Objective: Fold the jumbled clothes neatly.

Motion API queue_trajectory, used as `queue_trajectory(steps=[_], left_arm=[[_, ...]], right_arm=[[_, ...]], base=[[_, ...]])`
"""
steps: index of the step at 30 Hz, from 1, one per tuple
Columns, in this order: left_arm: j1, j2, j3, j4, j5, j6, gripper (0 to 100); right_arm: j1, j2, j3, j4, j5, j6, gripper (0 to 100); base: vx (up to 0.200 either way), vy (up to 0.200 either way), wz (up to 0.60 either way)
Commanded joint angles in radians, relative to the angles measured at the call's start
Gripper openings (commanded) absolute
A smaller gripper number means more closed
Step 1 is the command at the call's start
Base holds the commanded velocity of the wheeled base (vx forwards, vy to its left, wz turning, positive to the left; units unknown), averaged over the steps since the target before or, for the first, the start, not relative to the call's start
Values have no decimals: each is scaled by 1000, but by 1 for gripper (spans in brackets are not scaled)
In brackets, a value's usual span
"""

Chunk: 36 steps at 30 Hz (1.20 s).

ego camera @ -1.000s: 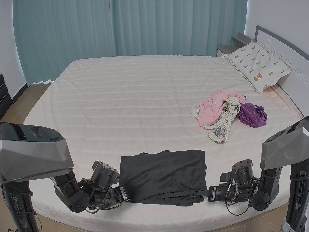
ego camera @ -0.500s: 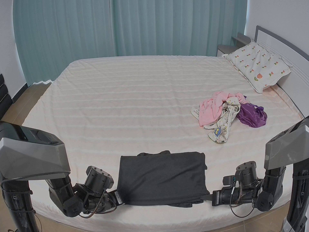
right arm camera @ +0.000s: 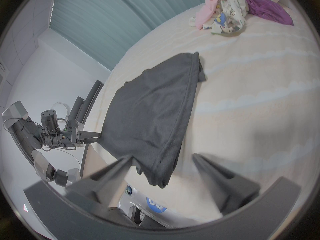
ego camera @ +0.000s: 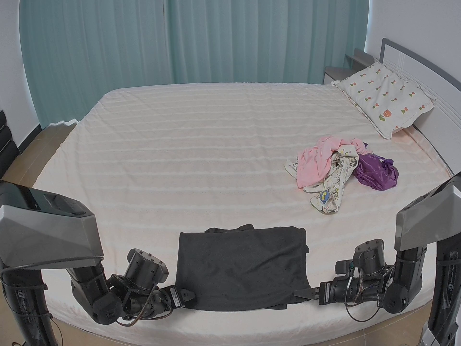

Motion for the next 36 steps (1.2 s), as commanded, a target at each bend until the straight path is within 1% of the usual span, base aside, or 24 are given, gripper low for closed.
queue_trajectory(steps=[1,2,3,7,9,11,13,14,17,20,22,26,29,33,36], left_arm=[[52,-76,-16,-12,-3,-19,100],[57,-79,-17,-13,-5,-20,100],[103,-119,-43,-15,-14,-40,100],[173,-123,-117,-7,-11,-45,100],[198,-112,-168,-4,-14,-45,100],[202,-79,-209,8,-14,-43,100],[204,-42,-260,31,-15,-45,100],[204,-33,-273,36,-15,-45,100],[196,39,-389,68,-15,-40,100],[181,87,-476,105,-17,-38,100],[170,130,-543,142,-14,-34,100],[163,182,-622,195,-12,-34,100],[163,208,-652,206,-12,-26,100],[163,227,-655,202,-6,12,100],[163,231,-660,200,-5,23,100]], right_arm=[[-37,-65,-12,-1,1,1,100],[-40,-68,-13,-1,3,1,100],[-72,-104,-29,4,4,7,100],[-123,-95,-107,13,10,37,100],[-124,-61,-159,8,4,103,100],[-121,-38,-214,10,-2,161,100],[-119,-9,-270,19,-4,198,100],[-118,2,-280,20,-4,202,100],[-116,74,-372,37,-7,208,100],[-110,100,-443,97,-13,208,100],[-110,116,-501,160,-36,207,100],[-112,157,-586,209,-65,207,100],[-115,186,-624,215,-70,207,100],[-118,200,-635,215,-66,210,100],[-121,208,-653,217,-60,211,100]], base=[[0,0,0],[0,0,0],[0,0,0],[0,0,0],[0,0,0],[0,0,0],[0,0,0],[0,0,0],[0,0,0],[0,0,0],[0,0,0],[0,0,0],[0,0,0],[0,0,0],[0,0,0]])
